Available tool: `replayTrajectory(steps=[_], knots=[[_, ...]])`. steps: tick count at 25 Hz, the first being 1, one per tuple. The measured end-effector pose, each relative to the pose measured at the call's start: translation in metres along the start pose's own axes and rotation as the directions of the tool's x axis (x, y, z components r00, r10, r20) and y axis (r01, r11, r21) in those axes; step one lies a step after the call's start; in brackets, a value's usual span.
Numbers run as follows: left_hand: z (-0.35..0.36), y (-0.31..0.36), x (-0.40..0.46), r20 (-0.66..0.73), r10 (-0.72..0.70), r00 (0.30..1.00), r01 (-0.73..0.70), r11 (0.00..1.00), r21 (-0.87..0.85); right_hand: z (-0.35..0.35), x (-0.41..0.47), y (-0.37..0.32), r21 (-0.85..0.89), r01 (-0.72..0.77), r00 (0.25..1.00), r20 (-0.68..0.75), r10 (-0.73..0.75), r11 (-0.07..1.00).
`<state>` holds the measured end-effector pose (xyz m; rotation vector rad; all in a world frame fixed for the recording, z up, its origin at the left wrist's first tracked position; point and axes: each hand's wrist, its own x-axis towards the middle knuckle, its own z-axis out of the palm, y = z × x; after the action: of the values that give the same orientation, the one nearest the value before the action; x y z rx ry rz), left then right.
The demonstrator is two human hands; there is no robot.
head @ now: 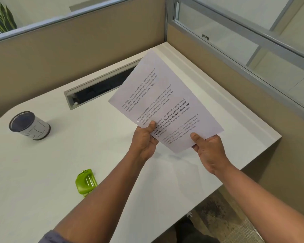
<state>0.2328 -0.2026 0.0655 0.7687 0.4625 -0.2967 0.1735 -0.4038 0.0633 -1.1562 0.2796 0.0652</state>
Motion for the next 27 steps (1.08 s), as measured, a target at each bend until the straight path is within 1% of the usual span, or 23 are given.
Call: replayTrajectory(steps=[3, 6, 8, 10, 11, 13, 15, 16, 17, 18, 19, 20, 21, 23, 24, 25, 27], knots=[[-0.001, 0.0, 0.0, 0.0, -0.017, 1.0, 0.017, 0.999, -0.037, 0.004, 0.002, 0.0, 0.095, -0.023, 0.999, 0.025, 0.021, 0.995], [0.0, 0.0, -0.002, 0.003, -0.036, 0.999, 0.036, 0.998, -0.057, 0.006, 0.003, 0.003, 0.101, -0.031, 0.999, 0.027, 0.029, 0.994], [0.002, 0.0, -0.004, 0.003, -0.046, 0.999, 0.046, 0.997, -0.062, 0.007, 0.003, 0.004, 0.066, -0.037, 0.999, -0.001, 0.037, 0.997], [0.002, 0.001, -0.005, -0.005, -0.062, 0.998, 0.062, 0.997, -0.043, 0.005, 0.003, 0.003, -0.023, -0.039, 0.997, -0.06, 0.037, 0.999], [0.001, 0.001, -0.006, -0.008, -0.075, 0.997, 0.074, 0.997, -0.013, 0.004, 0.004, 0.001, -0.076, -0.031, 0.996, -0.085, 0.025, 0.997], [-0.001, 0.003, -0.005, -0.037, -0.086, 0.996, 0.088, 0.994, 0.07, 0.0, 0.006, -0.007, -0.153, 0.012, 0.995, -0.091, -0.026, 0.988], [-0.005, 0.011, -0.004, -0.131, -0.023, 0.991, 0.043, 0.988, 0.147, -0.005, 0.009, -0.019, -0.23, 0.057, 0.994, -0.082, -0.077, 0.971], [-0.01, 0.018, -0.003, -0.186, 0.05, 0.981, -0.01, 0.977, 0.214, -0.008, 0.01, -0.025, -0.273, 0.069, 0.992, -0.081, -0.095, 0.959], [-0.016, 0.028, -0.002, -0.226, 0.153, 0.962, -0.072, 0.941, 0.332, -0.012, 0.012, -0.03, -0.317, 0.075, 0.991, -0.078, -0.105, 0.946], [-0.022, 0.039, -0.001, -0.228, 0.267, 0.936, -0.129, 0.865, 0.486, -0.016, 0.013, -0.034, -0.357, 0.078, 0.992, -0.07, -0.11, 0.931], [-0.029, 0.051, 0.0, -0.182, 0.36, 0.915, -0.175, 0.76, 0.626, -0.02, 0.013, -0.037, -0.389, 0.081, 0.992, -0.056, -0.112, 0.918], [-0.033, 0.064, 0.0, -0.101, 0.399, 0.911, -0.213, 0.666, 0.715, -0.023, 0.013, -0.039, -0.409, 0.085, 0.993, -0.039, -0.111, 0.908], [-0.036, 0.077, 0.0, -0.017, 0.38, 0.925, -0.24, 0.618, 0.749, -0.025, 0.013, -0.04, -0.422, 0.09, 0.994, -0.022, -0.109, 0.902], [-0.04, 0.095, 0.001, 0.093, 0.275, 0.957, -0.248, 0.611, 0.752, -0.027, 0.012, -0.042, -0.437, 0.107, 0.994, 0.014, -0.112, 0.893], [-0.043, 0.1, 0.002, 0.136, 0.241, 0.961, -0.258, 0.601, 0.757, -0.028, 0.011, -0.042, -0.441, 0.115, 0.993, 0.03, -0.113, 0.89], [-0.047, 0.101, 0.002, 0.177, 0.236, 0.956, -0.284, 0.578, 0.765, -0.029, 0.011, -0.042, -0.444, 0.12, 0.993, 0.041, -0.114, 0.888], [-0.057, 0.094, 0.002, 0.226, 0.275, 0.935, -0.345, 0.541, 0.767, -0.03, 0.01, -0.039, -0.449, 0.125, 0.992, 0.045, -0.117, 0.885]])
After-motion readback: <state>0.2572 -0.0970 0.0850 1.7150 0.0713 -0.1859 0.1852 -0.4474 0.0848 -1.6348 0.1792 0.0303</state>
